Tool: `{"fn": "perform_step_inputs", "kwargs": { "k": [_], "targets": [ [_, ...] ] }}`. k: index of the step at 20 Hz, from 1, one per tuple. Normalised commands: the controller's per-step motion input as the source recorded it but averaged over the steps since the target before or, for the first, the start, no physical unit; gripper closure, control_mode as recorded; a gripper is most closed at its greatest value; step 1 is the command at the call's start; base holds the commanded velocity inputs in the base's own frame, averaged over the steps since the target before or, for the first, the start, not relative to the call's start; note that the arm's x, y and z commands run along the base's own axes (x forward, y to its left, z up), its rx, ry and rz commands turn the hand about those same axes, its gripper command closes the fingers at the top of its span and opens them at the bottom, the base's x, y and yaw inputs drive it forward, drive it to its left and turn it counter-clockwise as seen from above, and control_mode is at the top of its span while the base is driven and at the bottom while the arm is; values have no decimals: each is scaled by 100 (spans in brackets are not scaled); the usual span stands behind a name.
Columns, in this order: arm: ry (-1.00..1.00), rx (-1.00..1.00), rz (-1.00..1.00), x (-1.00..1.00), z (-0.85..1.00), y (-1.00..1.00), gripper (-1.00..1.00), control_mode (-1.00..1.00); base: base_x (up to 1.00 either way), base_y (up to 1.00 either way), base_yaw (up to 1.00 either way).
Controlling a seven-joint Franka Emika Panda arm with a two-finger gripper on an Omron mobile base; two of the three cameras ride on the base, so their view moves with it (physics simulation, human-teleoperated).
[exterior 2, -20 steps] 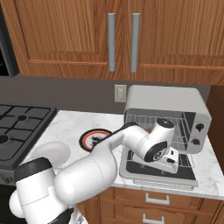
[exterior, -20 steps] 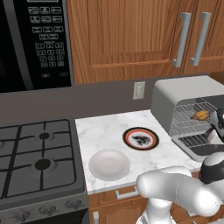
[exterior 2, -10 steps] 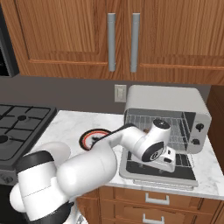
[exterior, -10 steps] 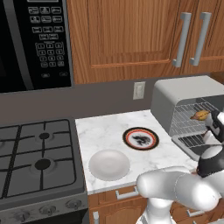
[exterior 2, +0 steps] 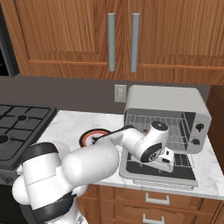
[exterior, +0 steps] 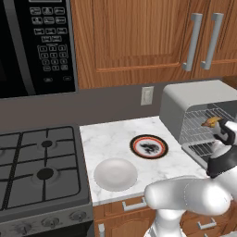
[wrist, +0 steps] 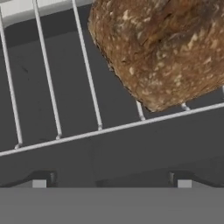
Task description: Open the toaster oven door. Place the bread on the bottom rack in the toaster oven and place the chicken drumstick on the top rack.
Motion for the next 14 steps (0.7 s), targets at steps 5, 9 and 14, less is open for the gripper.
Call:
{"fn": "perform_step_inputs", "kwargs": {
  "k": [5, 9, 14],
  "targets": [
    [0, 0, -8, 29, -14, 0, -100, -100, 0, 0, 0],
    [0, 0, -8, 27, -13, 0, -100, -100, 0, 0, 0],
    [-4, 0, -6, 22, -15, 0, -100, -100, 0, 0, 0]
  ]
}}
